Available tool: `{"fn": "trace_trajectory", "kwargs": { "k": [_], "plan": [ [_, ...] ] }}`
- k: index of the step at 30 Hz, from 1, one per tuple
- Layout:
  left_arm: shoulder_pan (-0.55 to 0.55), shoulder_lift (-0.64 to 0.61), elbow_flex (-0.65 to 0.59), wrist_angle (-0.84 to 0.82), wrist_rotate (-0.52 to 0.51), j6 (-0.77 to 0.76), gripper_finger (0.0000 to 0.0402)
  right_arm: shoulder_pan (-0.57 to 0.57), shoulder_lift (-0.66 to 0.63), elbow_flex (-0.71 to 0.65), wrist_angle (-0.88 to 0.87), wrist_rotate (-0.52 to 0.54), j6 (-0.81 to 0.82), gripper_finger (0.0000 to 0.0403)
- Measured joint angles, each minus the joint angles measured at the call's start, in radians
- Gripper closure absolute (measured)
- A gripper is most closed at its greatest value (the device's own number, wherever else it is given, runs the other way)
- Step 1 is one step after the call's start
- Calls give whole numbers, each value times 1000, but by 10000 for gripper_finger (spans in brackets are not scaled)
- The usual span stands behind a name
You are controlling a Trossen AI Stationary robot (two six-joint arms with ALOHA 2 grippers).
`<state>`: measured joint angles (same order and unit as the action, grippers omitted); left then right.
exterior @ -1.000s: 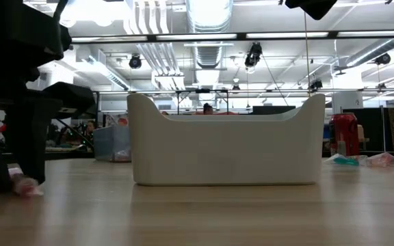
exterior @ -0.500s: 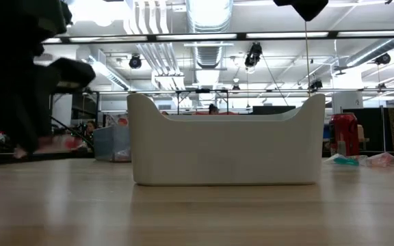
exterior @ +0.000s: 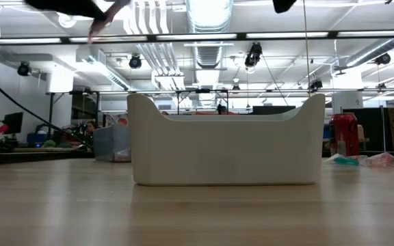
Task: Sort candy
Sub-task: Put the white candy into the green bin
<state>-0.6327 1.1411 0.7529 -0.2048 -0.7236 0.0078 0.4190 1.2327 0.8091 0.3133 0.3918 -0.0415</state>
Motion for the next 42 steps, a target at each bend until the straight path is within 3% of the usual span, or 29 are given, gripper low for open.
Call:
{"fn": "trace_trajectory", "kwargs": {
  "k": [3, 8, 12, 17, 24, 31, 37, 42],
  "plan": [
    [0, -34, -33, 203, -52, 125, 397, -28, 1, -45, 139, 1, -23, 330],
    [16, -23, -166, 749, -35, 358, 396, -73, 54, -75, 298, 1, -39, 330],
    [50, 30, -281, 1110, 20, 385, 396, -91, 141, -73, 424, 0, -73, 330],
    [71, 125, -356, 1383, 26, 382, 396, -110, 225, -30, 503, -7, -73, 305],
    [92, 257, -336, 1510, 29, 382, 395, -142, 299, 54, 518, -9, -49, 235],
    [120, 360, -273, 1540, 27, 389, 395, -164, 370, 149, 512, -130, -53, 197],
    [126, 398, -244, 1557, 28, 409, 395, -164, 396, 182, 504, -134, -84, 204],
    [127, 399, -248, 1558, 28, 404, 395, -164, 402, 189, 507, -138, -90, 250]
  ]
}}
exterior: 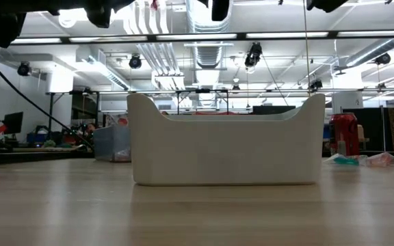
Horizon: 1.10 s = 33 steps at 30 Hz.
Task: Sort candy
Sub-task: Put the white candy into the green bin
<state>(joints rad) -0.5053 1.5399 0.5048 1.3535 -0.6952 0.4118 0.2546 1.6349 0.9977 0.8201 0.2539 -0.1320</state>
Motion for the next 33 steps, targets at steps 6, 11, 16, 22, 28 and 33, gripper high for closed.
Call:
{"fn": "trace_trajectory", "kwargs": {
  "k": [6, 11, 16, 22, 28, 33],
  "plan": [
    [0, -1, -4, 0, -3, -5, 395, 0, 2, 0, 0, 1, -27, 362],
    [0, -2, -6, 1, -5, -5, 393, 0, 2, 0, 0, 0, -40, 391],
    [0, -2, -8, 0, -4, -5, 373, 0, 2, 0, 0, 0, -39, 394],
    [0, -2, -8, 0, -28, -7, 383, 0, 2, -1, -1, 2, -33, 392],
    [0, -2, -8, -1, -30, -2, 394, 0, 2, -1, -1, 1, -18, 346],
    [3, -2, -7, -10, -31, -3, 389, 0, 2, 6, -1, 8, -17, 291]
  ]
}}
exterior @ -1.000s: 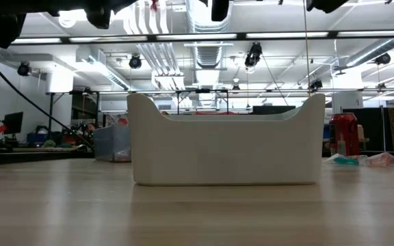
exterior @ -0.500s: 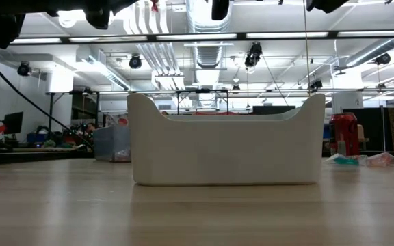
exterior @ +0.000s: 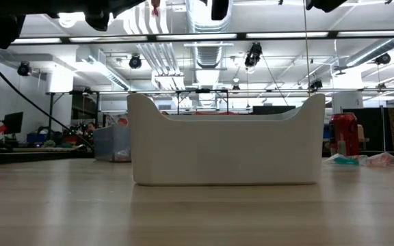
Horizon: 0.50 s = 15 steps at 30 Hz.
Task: Sort candy
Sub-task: Put the white candy into the green bin
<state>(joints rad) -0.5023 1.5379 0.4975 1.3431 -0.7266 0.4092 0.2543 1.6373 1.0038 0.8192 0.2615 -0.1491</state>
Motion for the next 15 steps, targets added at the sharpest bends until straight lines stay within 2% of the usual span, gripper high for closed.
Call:
{"fn": "trace_trajectory", "kwargs": {
  "k": [4, 8, 11, 15],
  "plan": [
    [5, 0, 17, -7, 1, 3, 389, 0, 2, 7, 1, 0, -15, 264],
    [5, 0, 28, -7, 2, 20, 389, -1, 3, 7, 0, 0, -19, 266],
    [5, 4, 29, -8, 2, 21, 389, -4, 3, 7, -1, 0, -19, 291],
    [5, 14, 29, -8, 2, 19, 389, -6, 3, 7, -9, 0, -27, 350]
  ]
}}
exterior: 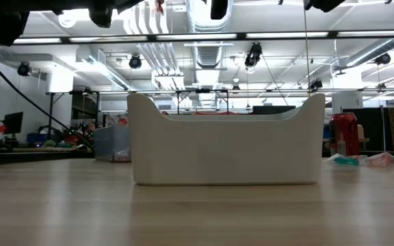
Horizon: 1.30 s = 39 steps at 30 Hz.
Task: Sort candy
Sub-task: Put the white candy into the green bin
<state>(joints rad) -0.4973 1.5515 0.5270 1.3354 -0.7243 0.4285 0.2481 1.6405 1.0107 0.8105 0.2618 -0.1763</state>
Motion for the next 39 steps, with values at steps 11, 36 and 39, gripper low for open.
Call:
{"fn": "trace_trajectory", "kwargs": {
  "k": [11, 36, 39],
  "plan": [
    [-1, 5, 1, 11, -43, -15, 382, -6, 0, 0, 0, 3, -7, 367],
    [-7, 1, -13, -79, -305, -118, 322, -487, -50, -1, -769, 105, 319, 361],
    [-7, 1, -14, -123, -279, -151, 323, -521, -50, -1, -824, 109, 341, 341]
  ]
}}
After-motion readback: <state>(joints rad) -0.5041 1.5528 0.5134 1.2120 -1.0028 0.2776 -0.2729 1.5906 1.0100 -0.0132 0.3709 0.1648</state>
